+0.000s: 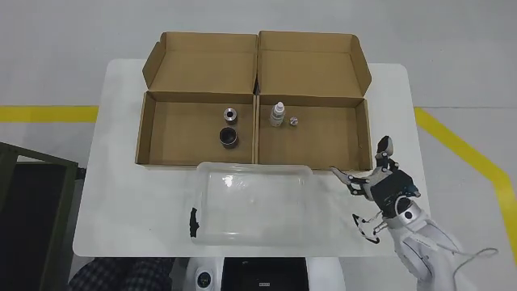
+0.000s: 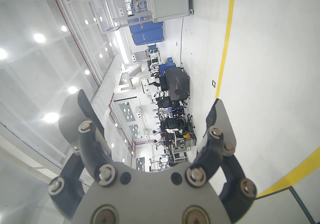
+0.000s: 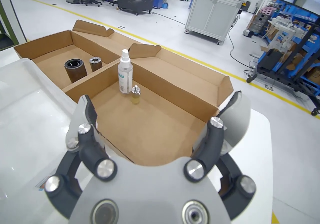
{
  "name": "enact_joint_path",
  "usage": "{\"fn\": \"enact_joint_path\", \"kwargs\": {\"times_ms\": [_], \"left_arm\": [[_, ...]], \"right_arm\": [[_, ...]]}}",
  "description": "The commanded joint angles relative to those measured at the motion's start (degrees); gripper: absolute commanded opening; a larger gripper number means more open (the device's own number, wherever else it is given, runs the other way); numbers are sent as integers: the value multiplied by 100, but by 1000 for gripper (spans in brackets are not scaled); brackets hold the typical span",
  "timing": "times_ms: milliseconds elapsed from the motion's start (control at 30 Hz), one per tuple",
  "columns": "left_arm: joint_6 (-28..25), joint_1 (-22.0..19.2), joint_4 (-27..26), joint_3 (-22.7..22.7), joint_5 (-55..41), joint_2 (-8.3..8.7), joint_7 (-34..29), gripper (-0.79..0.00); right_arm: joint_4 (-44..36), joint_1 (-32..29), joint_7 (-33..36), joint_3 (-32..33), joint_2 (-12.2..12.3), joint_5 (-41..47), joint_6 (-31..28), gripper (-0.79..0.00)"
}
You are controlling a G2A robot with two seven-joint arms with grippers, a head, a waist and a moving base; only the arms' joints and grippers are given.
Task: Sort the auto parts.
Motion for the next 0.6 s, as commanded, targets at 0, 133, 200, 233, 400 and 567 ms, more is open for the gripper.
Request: {"fn": "enact_joint_path", "kwargs": {"times_ms": [0,133,200,233,400,567], "left_arm": [[0,0,0,0,0,0,0,0],[0,0,0,0,0,0,0,0],[0,0,0,0,0,0,0,0],[0,0,0,0,0,0,0,0],[0,0,0,0,0,0,0,0],[0,0,0,0,0,0,0,0]], "right_arm": [[-27,-185,-126,103,2,29,60,0],[-45,-435,-292,267,5,71,168,0],[-65,-530,-331,335,7,73,195,0],[-82,-565,-346,370,10,67,192,0],[-151,-699,-375,559,22,60,175,0],[-137,-744,-319,620,23,91,196,0]]}}
